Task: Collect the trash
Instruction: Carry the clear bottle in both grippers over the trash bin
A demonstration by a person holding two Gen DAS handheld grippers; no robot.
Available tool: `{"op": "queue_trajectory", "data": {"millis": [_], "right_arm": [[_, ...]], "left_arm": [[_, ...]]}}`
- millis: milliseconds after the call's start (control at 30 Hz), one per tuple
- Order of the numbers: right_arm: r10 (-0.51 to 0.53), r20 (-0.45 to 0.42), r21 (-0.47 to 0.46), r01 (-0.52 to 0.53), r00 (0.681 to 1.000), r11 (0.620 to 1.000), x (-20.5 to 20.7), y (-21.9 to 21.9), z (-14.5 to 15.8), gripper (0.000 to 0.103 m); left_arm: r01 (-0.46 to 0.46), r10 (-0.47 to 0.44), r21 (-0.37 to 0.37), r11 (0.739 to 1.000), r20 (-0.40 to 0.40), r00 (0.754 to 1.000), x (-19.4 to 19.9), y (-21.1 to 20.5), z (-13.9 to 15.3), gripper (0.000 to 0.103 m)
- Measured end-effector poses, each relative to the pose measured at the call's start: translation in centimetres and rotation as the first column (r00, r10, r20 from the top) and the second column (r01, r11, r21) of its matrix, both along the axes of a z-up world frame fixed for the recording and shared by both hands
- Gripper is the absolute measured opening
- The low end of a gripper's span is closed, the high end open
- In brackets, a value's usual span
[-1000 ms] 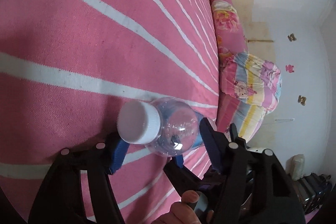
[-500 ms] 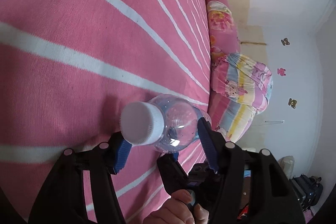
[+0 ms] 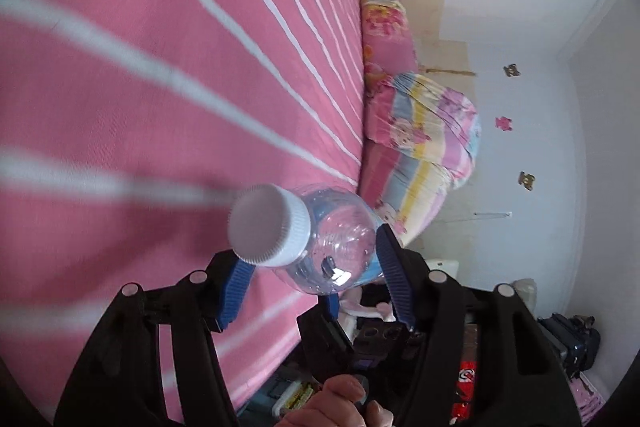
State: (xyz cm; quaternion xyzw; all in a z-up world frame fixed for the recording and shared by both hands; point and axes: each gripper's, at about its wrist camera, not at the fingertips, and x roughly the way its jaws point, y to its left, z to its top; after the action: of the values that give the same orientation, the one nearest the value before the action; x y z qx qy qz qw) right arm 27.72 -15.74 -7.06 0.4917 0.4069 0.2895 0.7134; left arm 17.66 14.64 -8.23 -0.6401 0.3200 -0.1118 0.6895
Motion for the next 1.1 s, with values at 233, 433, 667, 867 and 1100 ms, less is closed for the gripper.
{"op": "queue_trajectory", "data": {"millis": [233, 433, 667, 867, 1100], "right_arm": [[-0.046, 0.11, -0.017, 0.048, 0.993, 0.999, -7.2, -5.4, 4.9, 0.057], [-0.136, 0.149, 0.029, 0.133, 0.979, 0.991, -13.6, -11.9, 6.9, 0.057], [-0.239, 0.141, 0.063, 0.233, 0.961, 0.971, -18.0, -19.6, 7.4, 0.057], [-0.323, 0.102, 0.077, 0.316, 0.941, 0.946, -20.9, -26.6, 6.3, 0.057], [-0.417, 0.009, 0.1, 0.414, 0.909, 0.905, -23.8, -32.9, 2.2, 0.057]], "left_arm": [[0.06, -0.058, -0.029, 0.998, 0.064, 0.996, -5.6, -5.3, 3.5, 0.058], [0.171, -0.172, 0.02, 0.985, 0.101, 0.98, -8.5, -11.9, 7.5, 0.058], [0.29, -0.294, 0.048, 0.956, 0.092, 0.951, -9.8, -20.1, 8.5, 0.058], [0.401, -0.405, 0.067, 0.913, 0.05, 0.913, -9.7, -27.0, 7.4, 0.057], [0.515, -0.514, 0.1, 0.851, -0.039, 0.857, -9.3, -33.7, 4.3, 0.057]]}}
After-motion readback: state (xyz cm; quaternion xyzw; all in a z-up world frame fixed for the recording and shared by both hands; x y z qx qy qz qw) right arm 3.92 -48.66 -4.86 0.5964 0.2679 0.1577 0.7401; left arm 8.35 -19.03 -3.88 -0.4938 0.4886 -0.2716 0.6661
